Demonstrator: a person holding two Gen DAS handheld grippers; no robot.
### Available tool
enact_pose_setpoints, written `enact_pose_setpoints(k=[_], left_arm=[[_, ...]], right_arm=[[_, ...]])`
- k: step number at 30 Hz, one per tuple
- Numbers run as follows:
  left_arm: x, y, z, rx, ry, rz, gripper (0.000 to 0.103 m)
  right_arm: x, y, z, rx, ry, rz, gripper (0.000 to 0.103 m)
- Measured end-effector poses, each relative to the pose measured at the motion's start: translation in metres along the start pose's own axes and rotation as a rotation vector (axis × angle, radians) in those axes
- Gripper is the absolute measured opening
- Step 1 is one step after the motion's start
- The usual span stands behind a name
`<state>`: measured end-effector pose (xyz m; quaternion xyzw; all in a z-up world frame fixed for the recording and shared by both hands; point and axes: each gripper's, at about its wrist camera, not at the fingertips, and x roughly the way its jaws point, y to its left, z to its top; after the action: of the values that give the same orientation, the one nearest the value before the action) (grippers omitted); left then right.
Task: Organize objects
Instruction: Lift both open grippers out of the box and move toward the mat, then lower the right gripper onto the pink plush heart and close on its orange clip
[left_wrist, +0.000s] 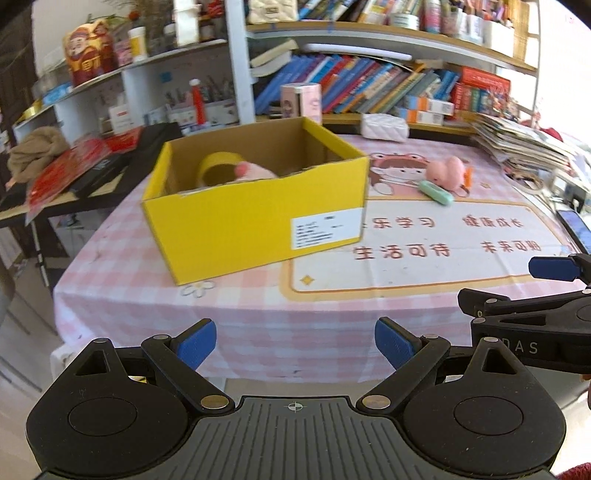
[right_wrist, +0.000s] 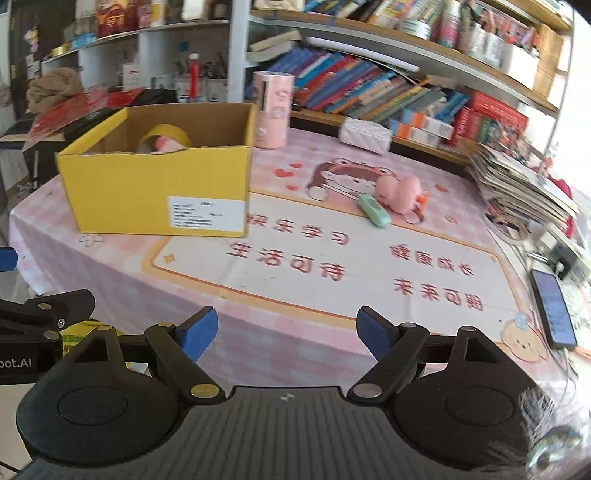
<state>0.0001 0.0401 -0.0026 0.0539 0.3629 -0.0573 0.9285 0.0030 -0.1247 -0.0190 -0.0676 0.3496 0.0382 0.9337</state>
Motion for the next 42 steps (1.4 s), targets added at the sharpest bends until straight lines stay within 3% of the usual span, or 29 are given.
enact_pose_setpoints(k=[15, 28, 42], left_arm=[[0.041, -0.066, 0.033, 0.078, 0.033, -0.063, 0.095], [0.090, -0.124, 0.070, 0.067, 0.077, -0.032, 0.095], [0.127, -0.167, 0.106, 0.044, 0.087, 0.002, 0.095]], right_arm=[[0.027, -0.072, 0.001, 0.074, 0.040, -0.064, 0.083], [0.083, -0.141, 0.032, 0.064, 0.082, -0.011, 0.083], [0.130, -0.200, 0.065, 0.061, 0.071, 0.037, 0.083]])
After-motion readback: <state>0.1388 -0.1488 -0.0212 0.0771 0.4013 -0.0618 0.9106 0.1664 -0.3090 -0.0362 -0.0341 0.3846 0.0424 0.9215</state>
